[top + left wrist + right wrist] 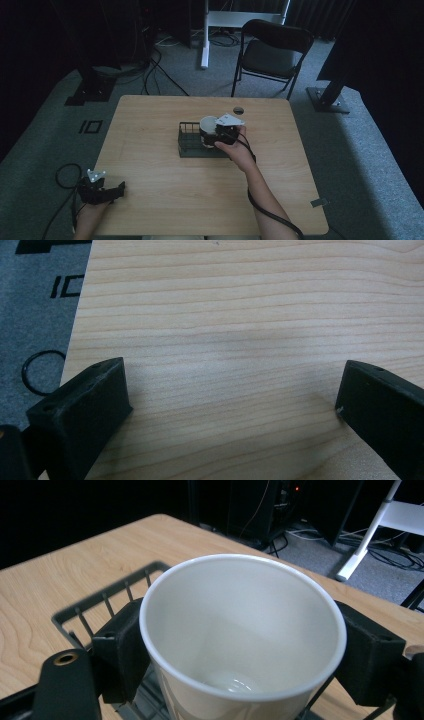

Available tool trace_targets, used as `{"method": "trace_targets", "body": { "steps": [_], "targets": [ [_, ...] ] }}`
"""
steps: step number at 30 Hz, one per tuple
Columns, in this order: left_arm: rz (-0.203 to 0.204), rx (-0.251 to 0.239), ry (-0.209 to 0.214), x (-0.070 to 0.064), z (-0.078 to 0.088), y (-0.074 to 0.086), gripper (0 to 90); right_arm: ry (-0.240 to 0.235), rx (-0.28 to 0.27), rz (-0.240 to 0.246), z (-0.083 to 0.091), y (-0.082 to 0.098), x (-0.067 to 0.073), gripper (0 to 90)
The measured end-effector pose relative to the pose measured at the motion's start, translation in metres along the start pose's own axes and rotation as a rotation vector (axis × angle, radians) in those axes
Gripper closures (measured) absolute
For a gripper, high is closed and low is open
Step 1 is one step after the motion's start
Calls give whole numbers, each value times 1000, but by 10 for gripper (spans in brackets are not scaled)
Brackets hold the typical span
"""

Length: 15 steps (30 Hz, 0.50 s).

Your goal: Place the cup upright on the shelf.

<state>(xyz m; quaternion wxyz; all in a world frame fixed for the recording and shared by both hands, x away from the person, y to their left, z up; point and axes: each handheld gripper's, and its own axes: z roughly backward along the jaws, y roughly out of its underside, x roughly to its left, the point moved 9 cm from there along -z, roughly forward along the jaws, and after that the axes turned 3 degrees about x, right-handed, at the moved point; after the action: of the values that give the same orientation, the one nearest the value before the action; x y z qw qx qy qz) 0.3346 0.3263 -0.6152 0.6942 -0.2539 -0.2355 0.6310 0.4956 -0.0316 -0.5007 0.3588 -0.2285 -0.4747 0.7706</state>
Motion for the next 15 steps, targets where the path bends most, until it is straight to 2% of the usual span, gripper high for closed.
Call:
{"method": "trace_targets", "body": {
  "steps": [8,12,14,15],
  "targets": [
    [0,0,0,0,0,0,9,-3,5,-8,1,1,0,198],
    [0,0,0,0,0,0,9,-26,30,-7,1,1,1,191],
    [0,0,0,0,0,0,9,-33,28,-1,3,0,2,133],
    [0,0,0,0,0,0,10,-34,27,2,4,-1,2,132]
  ]
}}
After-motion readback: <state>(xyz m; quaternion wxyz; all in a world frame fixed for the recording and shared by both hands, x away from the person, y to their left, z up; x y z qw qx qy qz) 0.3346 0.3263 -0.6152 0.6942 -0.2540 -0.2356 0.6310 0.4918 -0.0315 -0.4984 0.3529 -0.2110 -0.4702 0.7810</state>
